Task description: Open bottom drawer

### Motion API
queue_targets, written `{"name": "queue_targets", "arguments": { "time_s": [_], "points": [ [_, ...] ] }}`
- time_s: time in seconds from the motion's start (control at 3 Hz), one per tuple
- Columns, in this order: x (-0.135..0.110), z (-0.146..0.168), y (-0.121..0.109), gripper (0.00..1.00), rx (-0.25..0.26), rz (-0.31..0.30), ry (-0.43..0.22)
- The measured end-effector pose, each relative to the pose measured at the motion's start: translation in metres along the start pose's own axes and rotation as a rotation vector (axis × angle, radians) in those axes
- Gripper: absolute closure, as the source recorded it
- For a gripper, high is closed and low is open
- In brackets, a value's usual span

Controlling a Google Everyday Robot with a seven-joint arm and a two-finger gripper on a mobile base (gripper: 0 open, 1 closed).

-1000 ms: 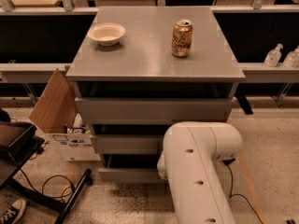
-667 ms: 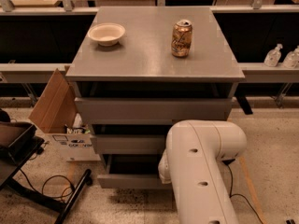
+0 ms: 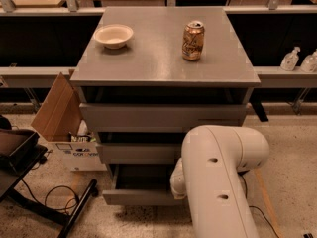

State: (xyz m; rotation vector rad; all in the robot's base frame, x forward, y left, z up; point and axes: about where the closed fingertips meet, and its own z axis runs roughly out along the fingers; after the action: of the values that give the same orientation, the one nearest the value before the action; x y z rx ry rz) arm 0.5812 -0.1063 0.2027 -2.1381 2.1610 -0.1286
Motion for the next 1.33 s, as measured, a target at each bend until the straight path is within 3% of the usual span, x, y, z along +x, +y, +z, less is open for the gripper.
{"name": "queue_targets", "arguments": {
  "time_s": [0.33,0.67,1.0,1.33],
  "points": [
    [0.0054,-0.0058,0.0157,1.0,-0.029,0.004,0.009],
    [0.0054,-0.0047,0.0172,0.82,-0.031,0.003,0.009],
    [0.0057,-0.0032,0.0192,0.51,-0.035,0.003,0.01],
    [0.0058,-0.0024,0.0203,0.28,-0.037,0.003,0.01]
  ]
}}
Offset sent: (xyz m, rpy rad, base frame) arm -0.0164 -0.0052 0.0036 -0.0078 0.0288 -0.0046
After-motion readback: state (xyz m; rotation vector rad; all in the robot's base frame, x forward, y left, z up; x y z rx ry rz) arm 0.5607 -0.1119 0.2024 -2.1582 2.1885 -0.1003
